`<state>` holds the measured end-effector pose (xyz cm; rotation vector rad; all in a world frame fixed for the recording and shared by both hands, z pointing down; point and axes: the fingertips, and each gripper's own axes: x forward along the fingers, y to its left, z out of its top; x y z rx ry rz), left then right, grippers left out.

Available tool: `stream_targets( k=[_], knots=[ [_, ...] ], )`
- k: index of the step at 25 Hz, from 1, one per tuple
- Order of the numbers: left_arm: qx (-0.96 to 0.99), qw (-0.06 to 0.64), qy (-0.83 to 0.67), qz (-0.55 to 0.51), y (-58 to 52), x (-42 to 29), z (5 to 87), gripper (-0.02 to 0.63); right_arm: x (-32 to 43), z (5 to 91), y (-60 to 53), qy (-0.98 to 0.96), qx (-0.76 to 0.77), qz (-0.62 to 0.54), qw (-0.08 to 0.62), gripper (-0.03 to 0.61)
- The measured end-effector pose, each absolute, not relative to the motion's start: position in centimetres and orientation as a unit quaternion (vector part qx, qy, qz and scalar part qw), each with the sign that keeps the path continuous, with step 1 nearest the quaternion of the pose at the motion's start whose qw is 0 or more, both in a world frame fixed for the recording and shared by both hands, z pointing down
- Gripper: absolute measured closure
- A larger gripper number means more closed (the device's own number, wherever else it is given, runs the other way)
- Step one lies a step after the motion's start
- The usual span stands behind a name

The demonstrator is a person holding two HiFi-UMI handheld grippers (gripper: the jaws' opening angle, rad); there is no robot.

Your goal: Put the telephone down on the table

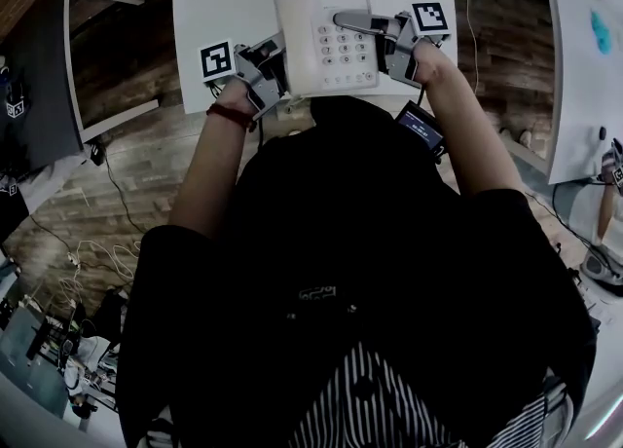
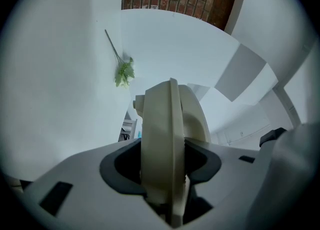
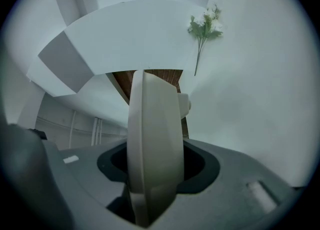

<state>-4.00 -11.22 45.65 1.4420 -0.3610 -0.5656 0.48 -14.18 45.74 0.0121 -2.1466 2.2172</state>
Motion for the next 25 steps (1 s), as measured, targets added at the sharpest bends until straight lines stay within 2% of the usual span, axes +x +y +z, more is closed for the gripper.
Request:
stream_targets(
  k=[5,25],
  knots=[
    [0.642,0.697,-0.181,-0.263,-14.2,-4.5,46.5,0.411,-0.2,46.7,-17.3,-0.693,-0.018,0.720,0.040,0.370],
    [0.648,0.681,-0.225,-0.257,-14.4,-5.0,47.0,0.411,-1.0,47.2,-17.6,-0.698,-0.071,0.710,0.066,0.370]
  ],
)
